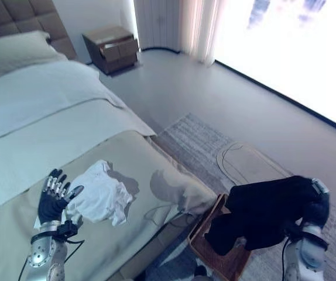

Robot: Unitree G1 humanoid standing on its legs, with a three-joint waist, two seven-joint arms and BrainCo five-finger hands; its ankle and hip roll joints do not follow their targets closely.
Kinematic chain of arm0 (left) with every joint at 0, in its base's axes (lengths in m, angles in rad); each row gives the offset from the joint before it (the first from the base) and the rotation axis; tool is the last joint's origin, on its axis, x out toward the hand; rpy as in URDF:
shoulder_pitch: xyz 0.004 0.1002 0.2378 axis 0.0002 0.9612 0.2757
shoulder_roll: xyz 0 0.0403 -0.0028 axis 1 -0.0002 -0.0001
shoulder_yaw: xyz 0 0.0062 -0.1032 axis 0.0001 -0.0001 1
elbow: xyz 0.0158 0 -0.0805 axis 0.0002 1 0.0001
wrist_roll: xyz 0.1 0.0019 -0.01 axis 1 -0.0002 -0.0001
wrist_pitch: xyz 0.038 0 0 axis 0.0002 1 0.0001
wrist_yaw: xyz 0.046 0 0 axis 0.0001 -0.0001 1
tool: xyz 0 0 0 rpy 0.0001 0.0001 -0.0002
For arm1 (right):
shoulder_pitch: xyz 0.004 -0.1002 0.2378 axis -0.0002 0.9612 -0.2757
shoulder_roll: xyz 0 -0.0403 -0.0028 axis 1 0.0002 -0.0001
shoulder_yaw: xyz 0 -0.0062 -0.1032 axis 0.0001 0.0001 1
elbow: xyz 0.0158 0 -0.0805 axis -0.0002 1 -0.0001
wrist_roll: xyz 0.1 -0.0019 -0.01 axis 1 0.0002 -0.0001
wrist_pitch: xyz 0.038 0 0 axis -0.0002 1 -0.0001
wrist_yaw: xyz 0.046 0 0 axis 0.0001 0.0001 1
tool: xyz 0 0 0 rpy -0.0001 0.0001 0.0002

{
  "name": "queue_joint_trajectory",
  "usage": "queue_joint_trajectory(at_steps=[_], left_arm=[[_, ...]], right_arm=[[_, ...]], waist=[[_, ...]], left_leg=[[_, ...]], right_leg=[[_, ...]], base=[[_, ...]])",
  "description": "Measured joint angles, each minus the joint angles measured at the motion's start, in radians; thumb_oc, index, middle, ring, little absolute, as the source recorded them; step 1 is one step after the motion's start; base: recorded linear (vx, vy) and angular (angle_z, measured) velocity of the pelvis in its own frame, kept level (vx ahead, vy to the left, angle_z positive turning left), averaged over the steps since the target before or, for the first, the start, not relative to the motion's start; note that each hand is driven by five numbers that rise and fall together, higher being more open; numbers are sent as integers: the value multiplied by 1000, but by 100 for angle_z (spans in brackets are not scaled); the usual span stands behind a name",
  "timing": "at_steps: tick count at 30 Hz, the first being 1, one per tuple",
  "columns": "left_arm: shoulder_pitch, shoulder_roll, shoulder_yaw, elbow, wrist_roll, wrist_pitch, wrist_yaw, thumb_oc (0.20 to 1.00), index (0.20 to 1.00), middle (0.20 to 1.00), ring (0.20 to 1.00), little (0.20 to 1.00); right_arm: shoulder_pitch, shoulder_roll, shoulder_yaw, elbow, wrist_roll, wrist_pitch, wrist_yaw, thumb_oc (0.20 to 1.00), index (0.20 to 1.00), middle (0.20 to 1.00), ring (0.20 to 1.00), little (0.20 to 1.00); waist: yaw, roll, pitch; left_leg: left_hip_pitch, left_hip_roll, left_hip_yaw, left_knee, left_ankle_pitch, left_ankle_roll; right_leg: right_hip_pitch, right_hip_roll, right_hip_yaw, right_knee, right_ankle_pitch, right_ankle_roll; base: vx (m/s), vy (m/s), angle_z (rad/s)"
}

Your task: Pick up clothes into the bucket

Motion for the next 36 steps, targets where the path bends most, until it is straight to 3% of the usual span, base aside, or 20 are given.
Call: queue_joint_trajectory(at_steps=[5,9,16,21,27,29,36], left_arm=[[-94,2,-4,-81,-40,-60,62,1000,1000,1000,1000,1000],[-140,22,-25,-115,-53,-79,96,1000,1000,1000,1000,1000],[-147,28,-55,-184,-68,-90,125,1000,1000,1000,1000,1000],[-172,48,-119,-266,-77,-109,147,1000,1000,1000,1000,1000],[-178,74,-141,-266,-103,-126,173,1000,1000,1000,1000,1000],[-191,92,-171,-266,-104,-126,177,1000,1000,1000,1000,1000],[-189,112,-206,-264,-104,-124,184,1000,1000,1000,1000,1000]], right_arm=[[-184,1,38,155,-25,0,-101,200,200,200,200,200],[-287,-6,43,207,-25,-9,-161,200,200,200,200,200],[-382,-24,73,243,-26,-23,-218,200,200,200,200,200],[-502,-55,113,422,-23,-36,-278,200,200,200,200,200],[-629,-77,124,577,70,-43,-296,200,200,200,200,200],[-692,-115,124,651,124,-44,-302,200,200,200,200,200],[-769,-157,178,798,140,-43,-310,200,200,200,200,200]], waist=[[9,39,147],[22,40,215],[34,34,245],[56,45,258],[59,60,262],[82,63,262],[88,66,262]], left_leg=[[-144,4,-33,100,-10,2],[-243,-8,-45,152,-21,11],[-409,-19,-50,256,-29,24],[-575,-17,-59,387,-57,23],[-668,-16,-71,465,-65,25],[-702,-15,-73,477,-82,20],[-753,-16,-70,516,-85,19]], right_leg=[[-158,-15,-6,167,-40,-18],[-300,-46,0,328,-90,-32],[-501,-82,15,533,-170,-57],[-668,-99,27,680,-215,-83],[-755,-105,29,752,-230,-98],[-793,-103,42,774,-252,-100],[-852,-108,52,824,-262,-112]], base=[[-174,-13,14],[-91,-15,15],[-87,0,13],[-67,25,7],[-34,17,5],[-72,26,-3],[14,-2,1]])
